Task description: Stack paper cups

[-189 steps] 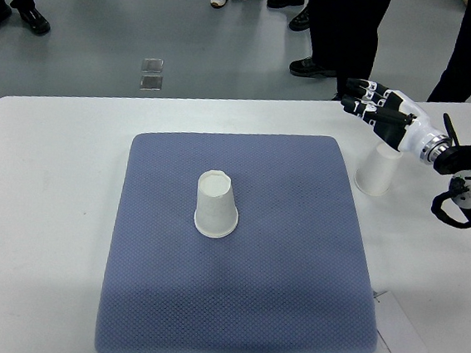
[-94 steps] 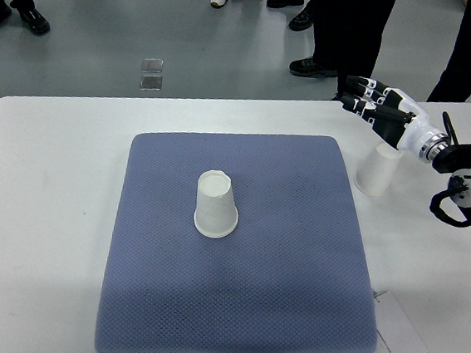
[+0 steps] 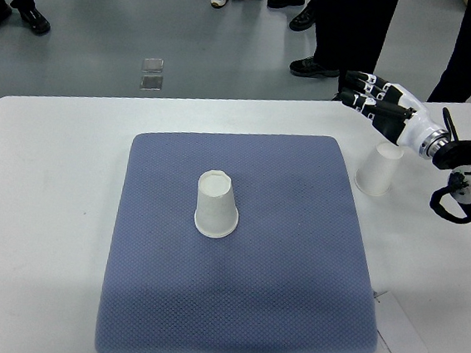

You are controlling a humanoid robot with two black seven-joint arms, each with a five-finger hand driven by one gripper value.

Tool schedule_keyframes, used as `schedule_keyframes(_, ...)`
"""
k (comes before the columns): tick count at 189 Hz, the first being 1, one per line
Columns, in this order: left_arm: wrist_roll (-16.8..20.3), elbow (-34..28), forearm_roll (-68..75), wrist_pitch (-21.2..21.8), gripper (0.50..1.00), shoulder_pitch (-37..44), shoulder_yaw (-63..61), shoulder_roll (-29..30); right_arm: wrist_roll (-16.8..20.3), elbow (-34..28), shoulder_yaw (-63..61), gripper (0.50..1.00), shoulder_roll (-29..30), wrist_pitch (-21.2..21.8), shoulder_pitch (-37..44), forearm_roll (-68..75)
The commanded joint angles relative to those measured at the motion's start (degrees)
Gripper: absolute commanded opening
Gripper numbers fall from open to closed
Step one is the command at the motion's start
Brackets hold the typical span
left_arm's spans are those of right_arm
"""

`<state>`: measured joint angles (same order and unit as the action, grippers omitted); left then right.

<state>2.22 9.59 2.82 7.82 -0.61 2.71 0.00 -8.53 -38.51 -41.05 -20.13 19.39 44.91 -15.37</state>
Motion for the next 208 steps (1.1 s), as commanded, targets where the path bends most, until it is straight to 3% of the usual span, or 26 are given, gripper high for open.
schedule_keyframes(1, 0.0, 0.0, 0.0, 0.0, 1.000, 0.0, 0.0, 0.0, 0.0, 0.0, 0.3, 0.911, -0.3, 0.0, 0.0, 0.0)
schedule_keyframes(54, 0.0, 0.0, 0.0, 0.0, 1.000, 0.0, 0.0, 0.0, 0.1, -0.8, 0.8, 0.907, -1.8, 2.4, 0.3, -3.2)
schedule_keyframes(116, 0.0, 0.0, 0.0, 0.0, 1.000, 0.0, 0.0, 0.0, -0.4, -11.3, 2.1, 0.905, -7.0, 2.4, 1.6, -19.5)
schedule_keyframes(172, 0.0, 0.0, 0.0, 0.0, 1.000, 0.0, 0.0, 0.0, -8.7, -14.4, 15.4, 0.903, -16.4, 0.7, 8.1, -35.9)
schedule_keyframes(208, 0.1, 0.0, 0.0, 0.0, 1.000, 0.0, 0.0, 0.0, -11.3, -14.0, 22.4, 0.903, -20.0, -5.9, 10.7, -43.4)
